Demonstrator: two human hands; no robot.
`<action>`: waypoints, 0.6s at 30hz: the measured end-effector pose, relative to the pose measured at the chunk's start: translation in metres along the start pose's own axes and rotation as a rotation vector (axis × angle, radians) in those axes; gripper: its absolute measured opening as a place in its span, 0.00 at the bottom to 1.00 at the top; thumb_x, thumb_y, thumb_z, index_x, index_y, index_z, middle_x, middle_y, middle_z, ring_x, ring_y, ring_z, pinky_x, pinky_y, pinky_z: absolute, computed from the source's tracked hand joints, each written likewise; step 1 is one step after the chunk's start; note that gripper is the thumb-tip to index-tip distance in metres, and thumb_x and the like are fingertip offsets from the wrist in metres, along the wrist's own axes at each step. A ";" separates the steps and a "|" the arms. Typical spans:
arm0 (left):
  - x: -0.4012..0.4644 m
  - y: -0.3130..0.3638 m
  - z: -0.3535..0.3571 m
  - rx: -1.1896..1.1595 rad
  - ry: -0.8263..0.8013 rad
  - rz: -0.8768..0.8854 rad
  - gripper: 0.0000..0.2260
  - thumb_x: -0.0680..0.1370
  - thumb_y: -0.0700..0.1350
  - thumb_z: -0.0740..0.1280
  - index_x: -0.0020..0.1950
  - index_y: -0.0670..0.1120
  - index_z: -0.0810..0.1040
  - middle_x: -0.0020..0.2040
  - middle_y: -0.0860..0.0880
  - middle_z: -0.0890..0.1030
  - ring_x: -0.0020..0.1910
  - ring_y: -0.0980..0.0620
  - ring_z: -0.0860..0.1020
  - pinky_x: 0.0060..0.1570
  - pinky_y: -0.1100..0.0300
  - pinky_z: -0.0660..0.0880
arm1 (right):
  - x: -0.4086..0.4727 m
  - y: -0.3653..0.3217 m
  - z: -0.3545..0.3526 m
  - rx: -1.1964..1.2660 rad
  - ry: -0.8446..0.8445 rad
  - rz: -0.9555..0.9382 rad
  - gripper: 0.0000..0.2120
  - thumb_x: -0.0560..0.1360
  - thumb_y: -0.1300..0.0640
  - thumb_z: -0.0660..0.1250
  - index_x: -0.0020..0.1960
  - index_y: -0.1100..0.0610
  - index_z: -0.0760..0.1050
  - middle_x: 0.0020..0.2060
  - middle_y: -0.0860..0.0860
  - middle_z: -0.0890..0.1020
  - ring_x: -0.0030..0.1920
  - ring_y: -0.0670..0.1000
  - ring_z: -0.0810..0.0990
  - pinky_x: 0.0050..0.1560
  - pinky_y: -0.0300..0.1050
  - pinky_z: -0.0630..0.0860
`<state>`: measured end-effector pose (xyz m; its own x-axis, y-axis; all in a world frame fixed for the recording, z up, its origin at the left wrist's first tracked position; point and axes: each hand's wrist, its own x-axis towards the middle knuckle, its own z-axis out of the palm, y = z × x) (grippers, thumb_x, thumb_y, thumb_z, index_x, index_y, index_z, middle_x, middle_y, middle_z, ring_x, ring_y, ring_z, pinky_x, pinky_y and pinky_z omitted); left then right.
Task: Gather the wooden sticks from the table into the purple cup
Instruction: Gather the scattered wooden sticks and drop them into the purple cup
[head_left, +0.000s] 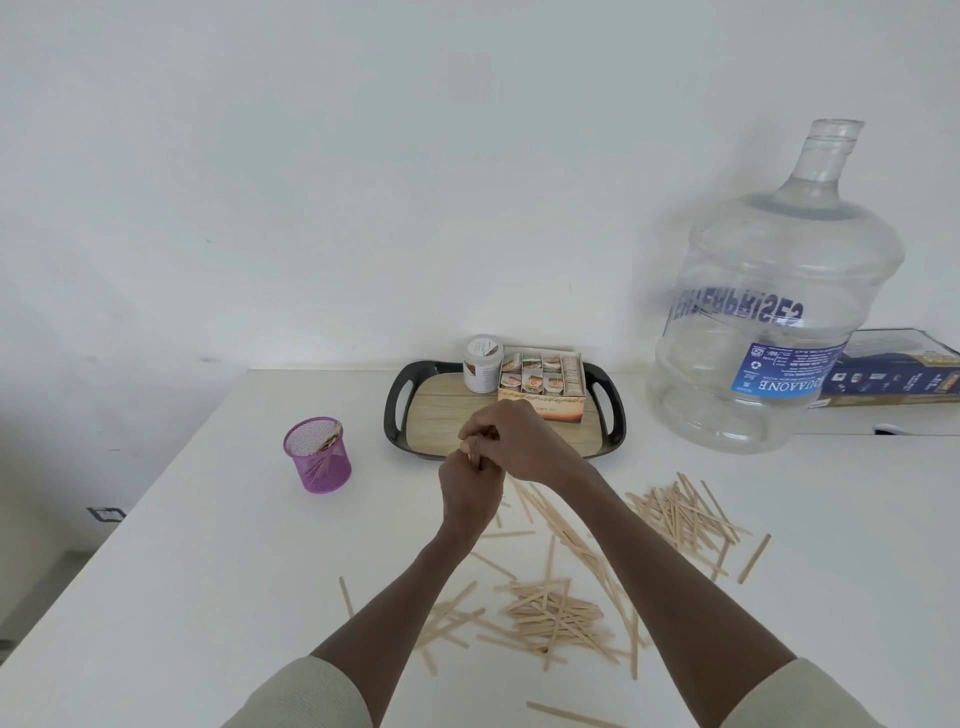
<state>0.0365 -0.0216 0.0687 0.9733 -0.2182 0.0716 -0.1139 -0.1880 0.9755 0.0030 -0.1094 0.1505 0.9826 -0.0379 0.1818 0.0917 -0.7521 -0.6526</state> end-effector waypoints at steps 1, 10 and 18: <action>0.001 -0.003 -0.002 0.025 0.000 -0.004 0.17 0.75 0.37 0.64 0.27 0.45 0.66 0.23 0.52 0.67 0.24 0.56 0.63 0.25 0.62 0.60 | 0.001 -0.003 0.002 -0.030 -0.009 -0.012 0.05 0.74 0.63 0.70 0.48 0.60 0.84 0.39 0.49 0.85 0.42 0.44 0.83 0.48 0.35 0.77; 0.007 -0.020 -0.027 0.183 0.010 0.001 0.17 0.73 0.38 0.63 0.26 0.47 0.62 0.22 0.52 0.67 0.25 0.52 0.63 0.27 0.57 0.61 | 0.016 -0.023 0.017 -0.174 -0.119 -0.012 0.07 0.69 0.69 0.71 0.44 0.60 0.85 0.37 0.52 0.86 0.40 0.47 0.84 0.45 0.44 0.83; 0.014 -0.032 -0.057 0.155 -0.023 -0.008 0.19 0.73 0.41 0.66 0.24 0.51 0.64 0.19 0.55 0.65 0.22 0.56 0.61 0.23 0.66 0.59 | 0.029 -0.034 0.036 -0.161 -0.106 0.009 0.09 0.69 0.68 0.70 0.44 0.58 0.86 0.37 0.52 0.86 0.39 0.47 0.84 0.41 0.37 0.80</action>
<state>0.0649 0.0360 0.0505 0.9696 -0.2381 0.0573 -0.1374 -0.3354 0.9320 0.0344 -0.0610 0.1515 0.9956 0.0181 0.0922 0.0642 -0.8479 -0.5263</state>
